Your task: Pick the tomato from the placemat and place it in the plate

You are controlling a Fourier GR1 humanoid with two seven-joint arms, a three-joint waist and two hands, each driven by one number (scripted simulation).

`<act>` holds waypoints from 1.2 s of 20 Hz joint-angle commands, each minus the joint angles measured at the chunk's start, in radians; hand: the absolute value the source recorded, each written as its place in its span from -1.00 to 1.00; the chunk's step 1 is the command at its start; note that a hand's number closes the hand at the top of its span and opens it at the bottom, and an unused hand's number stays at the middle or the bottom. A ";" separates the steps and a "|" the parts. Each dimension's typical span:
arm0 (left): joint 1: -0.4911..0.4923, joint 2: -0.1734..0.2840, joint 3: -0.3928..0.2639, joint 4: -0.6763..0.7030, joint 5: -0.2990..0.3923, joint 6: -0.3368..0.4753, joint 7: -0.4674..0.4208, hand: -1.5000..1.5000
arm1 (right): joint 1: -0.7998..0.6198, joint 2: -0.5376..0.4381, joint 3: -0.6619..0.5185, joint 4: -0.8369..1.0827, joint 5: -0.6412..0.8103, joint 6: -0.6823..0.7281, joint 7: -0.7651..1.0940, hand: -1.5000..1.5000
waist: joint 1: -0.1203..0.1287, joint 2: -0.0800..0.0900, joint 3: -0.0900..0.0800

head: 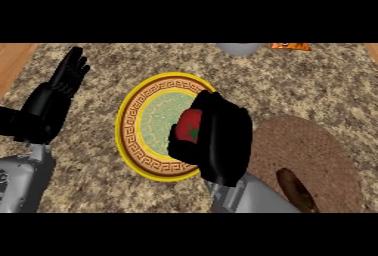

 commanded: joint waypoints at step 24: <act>-0.041 -0.017 -0.010 0.031 -0.025 -0.018 -0.008 0.00 | -0.343 0.011 -0.150 0.693 -0.381 -0.831 -0.105 -1.00 | 0.028 0.004 0.002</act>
